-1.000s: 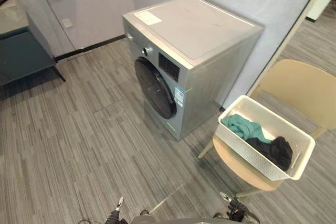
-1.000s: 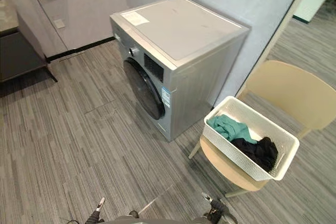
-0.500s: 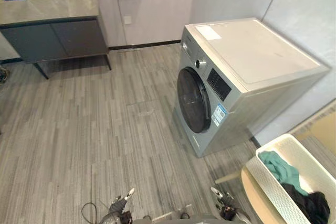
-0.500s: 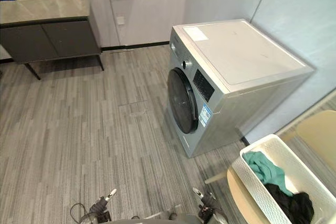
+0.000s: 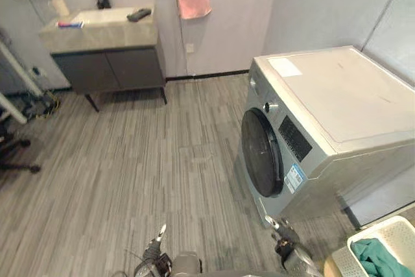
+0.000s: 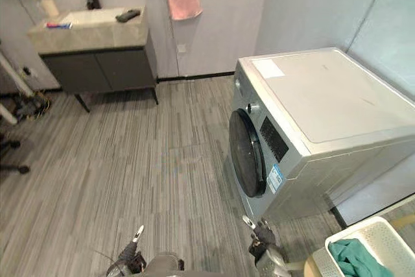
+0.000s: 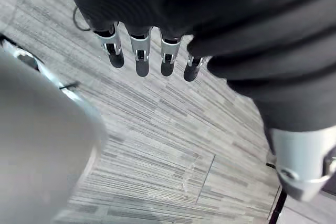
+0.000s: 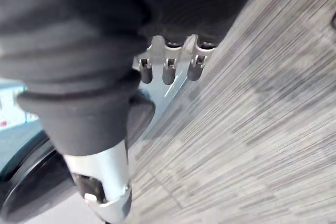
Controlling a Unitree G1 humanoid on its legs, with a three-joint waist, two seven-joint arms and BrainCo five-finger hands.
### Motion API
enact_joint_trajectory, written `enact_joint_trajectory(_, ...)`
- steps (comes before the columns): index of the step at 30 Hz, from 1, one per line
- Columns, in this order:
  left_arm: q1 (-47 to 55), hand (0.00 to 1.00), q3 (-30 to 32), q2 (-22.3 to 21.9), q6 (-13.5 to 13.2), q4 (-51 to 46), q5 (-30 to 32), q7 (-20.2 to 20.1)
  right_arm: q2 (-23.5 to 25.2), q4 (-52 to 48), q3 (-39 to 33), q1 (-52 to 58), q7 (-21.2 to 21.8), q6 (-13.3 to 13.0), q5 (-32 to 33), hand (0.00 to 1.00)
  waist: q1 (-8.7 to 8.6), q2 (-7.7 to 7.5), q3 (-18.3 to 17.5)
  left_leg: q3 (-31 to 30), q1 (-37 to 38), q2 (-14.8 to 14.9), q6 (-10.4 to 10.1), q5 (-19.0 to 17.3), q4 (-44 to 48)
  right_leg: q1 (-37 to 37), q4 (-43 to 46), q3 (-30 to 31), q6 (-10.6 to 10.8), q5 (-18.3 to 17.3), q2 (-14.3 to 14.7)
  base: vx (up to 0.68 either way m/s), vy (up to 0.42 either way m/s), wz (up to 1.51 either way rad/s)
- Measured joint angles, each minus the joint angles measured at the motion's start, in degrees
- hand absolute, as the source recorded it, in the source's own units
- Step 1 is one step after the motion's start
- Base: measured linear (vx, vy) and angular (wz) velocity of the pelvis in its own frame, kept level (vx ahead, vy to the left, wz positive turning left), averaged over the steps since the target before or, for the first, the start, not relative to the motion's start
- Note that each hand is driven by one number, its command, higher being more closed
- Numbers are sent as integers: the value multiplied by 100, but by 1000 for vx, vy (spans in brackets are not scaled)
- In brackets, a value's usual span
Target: Pick up the laundry basket with both hands and put the clothes into the washing machine.
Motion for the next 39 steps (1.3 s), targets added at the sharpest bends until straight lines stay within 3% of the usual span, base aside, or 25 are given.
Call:
enact_joint_trajectory(1,-4,0,-1,14,0,-11,1,17,-1,-379,213,4,-57,-9,-11,0,80,-30,16,166,-86,168,157,-204,-321,-20,-93,189,11,-6,-120,250,171,-146)
enact_joint_trajectory(2,15,0,1,64,-1,-66,6,95,52,-970,462,40,-127,-15,-10,0,79,-139,83,329,-10,328,298,-300,-1244,-10,-173,303,114,-64,-330,176,119,-110)
enact_joint_trajectory(3,26,0,4,89,-1,-66,7,122,51,-1275,563,78,-168,-31,-10,0,62,-174,94,345,79,354,307,-287,-1809,-14,-175,311,205,-118,-425,258,227,-90)
enact_joint_trajectory(4,73,0,-3,72,-1,-56,11,179,-24,-1836,667,203,-205,-126,-15,0,33,-133,59,221,366,389,293,-146,-3076,-19,-173,353,469,-278,-527,228,295,-63)
enact_joint_trajectory(5,134,0,-52,-33,0,-38,43,251,-203,-2255,680,320,-219,-225,-94,0,41,49,-55,48,506,451,250,656,-3985,-20,-172,459,662,-488,-514,228,295,-51)
enact_joint_trajectory(6,150,0,-55,-59,-4,-28,55,261,-289,-2305,653,314,-223,-275,-149,0,22,107,-90,29,530,436,-104,701,-4122,-22,-169,484,699,-633,-511,222,408,-5)
enact_joint_trajectory(7,28,0,-109,124,-9,72,116,282,-295,-2278,507,264,-281,-264,-244,0,-99,-167,-137,136,560,146,-246,520,-4216,-37,-106,550,800,-835,-862,180,351,12)
enact_joint_trajectory(8,24,0,-220,306,-16,176,187,318,-274,-2280,458,262,-335,-261,-354,0,-100,-391,-207,279,593,-29,-137,585,-4474,-245,13,760,834,-739,-1041,212,416,7)
enact_joint_trajectory(9,34,0,-238,381,-5,233,230,333,-255,-2281,459,256,-334,-260,-437,0,-86,-447,-245,341,647,-80,-98,629,-4663,-353,49,878,843,-619,-1083,166,278,-28)
enact_joint_trajectory(10,80,0,-260,469,4,316,250,341,-246,-2295,465,228,-332,-260,-492,0,-81,-483,-268,481,803,-110,-34,793,-4971,-442,54,1052,897,-374,-1110,152,288,-41)
enact_joint_trajectory(13,309,0,-390,577,2,340,449,336,-382,-2592,456,205,-305,-290,-752,0,-78,-391,-295,750,1311,-188,159,1197,-5953,-640,43,1379,1087,341,-1120,97,193,-37)
enact_joint_trajectory(16,265,0,-452,626,-5,340,470,333,-567,-2702,453,200,-282,-299,-1036,0,-88,-367,-292,778,1364,-256,245,1353,-6257,-776,72,1383,1121,481,-1146,25,48,-7)
enact_joint_trajectory(20,149,0,-547,663,-42,329,676,326,-865,-2701,352,59,-212,-297,-1235,0,-66,-288,-223,749,1334,-285,212,1607,-6552,-827,-141,1237,1160,450,-1162,-26,-74,0)
enact_joint_trajectory(24,78,0,-818,610,-48,321,691,286,-1510,-2513,33,-286,-261,-304,-1359,0,43,-144,-81,657,1052,-233,159,1760,-6602,-1018,-201,927,1184,180,-1157,-97,-159,5)
enact_joint_trajectory(28,-141,0,-958,646,-82,181,677,218,-2060,-1361,-117,-1594,-406,-327,-1355,0,67,-108,536,475,485,-123,55,2095,-6604,-1261,-520,655,1136,-206,-1111,-202,-169,8)
enact_joint_trajectory(30,-224,0,-1138,622,-83,151,660,218,-2224,-722,-169,-2321,-486,-288,-1249,0,69,118,805,209,208,-38,9,2114,-6604,-1490,-483,583,1132,-243,-954,-259,-107,12)
enact_joint_trajectory(31,-231,0,-1233,612,-87,70,648,220,-2493,-314,-113,-2783,-462,-253,-1143,0,82,291,994,91,80,15,-63,2054,-6606,-1640,-402,539,1128,-204,-866,-257,-13,22)
enact_joint_trajectory(32,-249,0,-1337,670,-118,-7,541,228,-2634,26,-84,-3180,-446,-244,-1044,0,89,312,1151,121,-66,-9,-406,1710,-6595,-1794,-403,469,1093,-124,-952,-245,39,31)
enact_joint_trajectory(33,-309,0,-1372,706,-141,-6,450,230,-2681,242,-99,-3418,-455,-240,-955,0,75,218,1224,180,-178,-99,-451,1561,-6495,-1895,-485,429,1104,-90,-1103,-187,97,43)
enact_joint_trajectory(34,-410,0,-1401,718,-142,-5,352,224,-2814,478,-100,-3757,-456,-225,-853,0,61,110,1334,179,-514,-347,-69,1793,-5660,-1975,-577,425,1127,-47,-1317,-63,87,27)
enact_joint_trajectory(35,-425,0,-1397,679,-171,-25,245,224,-3034,653,-79,-4178,-448,-207,-798,0,106,346,1475,210,-513,-448,262,1599,-5391,-2003,-624,460,1303,89,-1295,-58,106,30)
enact_joint_trajectory(36,-480,0,-1391,675,-233,-113,133,242,-3236,833,-51,-4614,-456,-205,-712,0,83,458,1642,150,-433,-471,234,1737,-5904,-2170,-555,459,1310,121,-1332,-43,82,13)
enact_joint_trajectory(39,-581,0,-1378,732,-374,-393,-124,304,-3501,1227,-150,-5295,-626,-192,-513,0,214,513,2035,184,-421,-494,201,2034,-6551,-2462,-612,522,1454,252,-1343,-137,78,2)
